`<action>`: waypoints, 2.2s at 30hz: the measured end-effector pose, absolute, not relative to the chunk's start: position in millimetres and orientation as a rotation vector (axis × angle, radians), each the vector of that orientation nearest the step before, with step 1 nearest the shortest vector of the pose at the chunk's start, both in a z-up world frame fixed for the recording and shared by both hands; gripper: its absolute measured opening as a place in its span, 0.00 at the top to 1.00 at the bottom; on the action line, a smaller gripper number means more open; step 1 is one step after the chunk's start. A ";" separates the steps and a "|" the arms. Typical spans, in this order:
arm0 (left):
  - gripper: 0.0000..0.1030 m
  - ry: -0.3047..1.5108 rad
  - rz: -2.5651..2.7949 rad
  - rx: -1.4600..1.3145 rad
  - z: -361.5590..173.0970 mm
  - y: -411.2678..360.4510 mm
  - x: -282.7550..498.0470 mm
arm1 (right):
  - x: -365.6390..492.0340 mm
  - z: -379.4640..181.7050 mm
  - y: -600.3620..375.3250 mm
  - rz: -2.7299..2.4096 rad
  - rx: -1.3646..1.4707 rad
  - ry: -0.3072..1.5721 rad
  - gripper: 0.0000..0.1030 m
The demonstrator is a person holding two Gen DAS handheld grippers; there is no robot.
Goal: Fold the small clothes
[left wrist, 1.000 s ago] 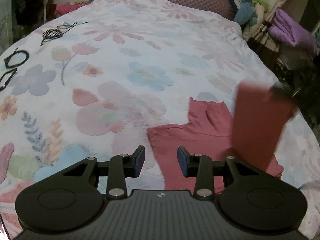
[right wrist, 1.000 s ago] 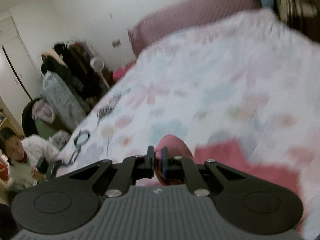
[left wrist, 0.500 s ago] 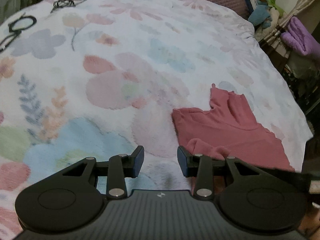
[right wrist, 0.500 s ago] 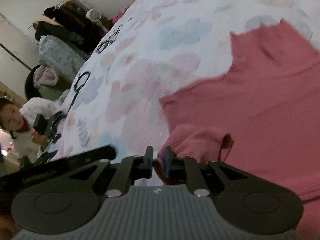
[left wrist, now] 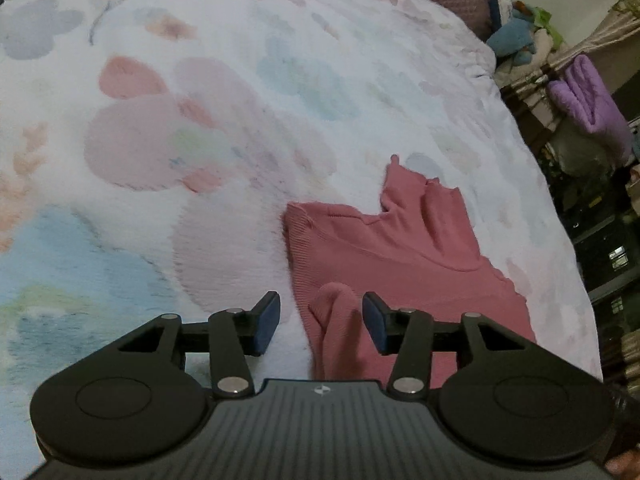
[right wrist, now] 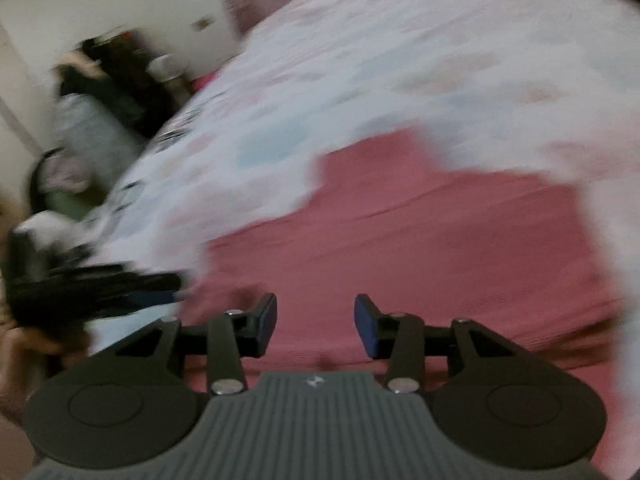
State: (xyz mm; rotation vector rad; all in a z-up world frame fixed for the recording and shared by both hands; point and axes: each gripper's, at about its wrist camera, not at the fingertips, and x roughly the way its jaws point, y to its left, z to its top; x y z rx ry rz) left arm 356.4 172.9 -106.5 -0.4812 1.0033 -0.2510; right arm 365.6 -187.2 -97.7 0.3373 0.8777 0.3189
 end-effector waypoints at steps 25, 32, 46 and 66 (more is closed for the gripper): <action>0.96 0.800 -0.226 -0.345 -52.6 152.6 373.1 | 454.7 -150.1 -370.0 0.032 0.744 0.880 1.00; 0.93 0.946 -0.137 -0.306 -89.5 155.9 391.4 | 458.9 -151.2 -364.7 0.033 0.654 0.924 0.91; 0.44 0.861 -0.270 -0.172 -68.4 133.0 337.6 | 354.9 -111.7 -318.1 0.125 0.272 0.860 0.74; 0.96 0.935 -0.189 -0.250 -41.2 166.8 360.2 | 350.8 -117.9 -309.2 0.168 0.049 0.925 1.00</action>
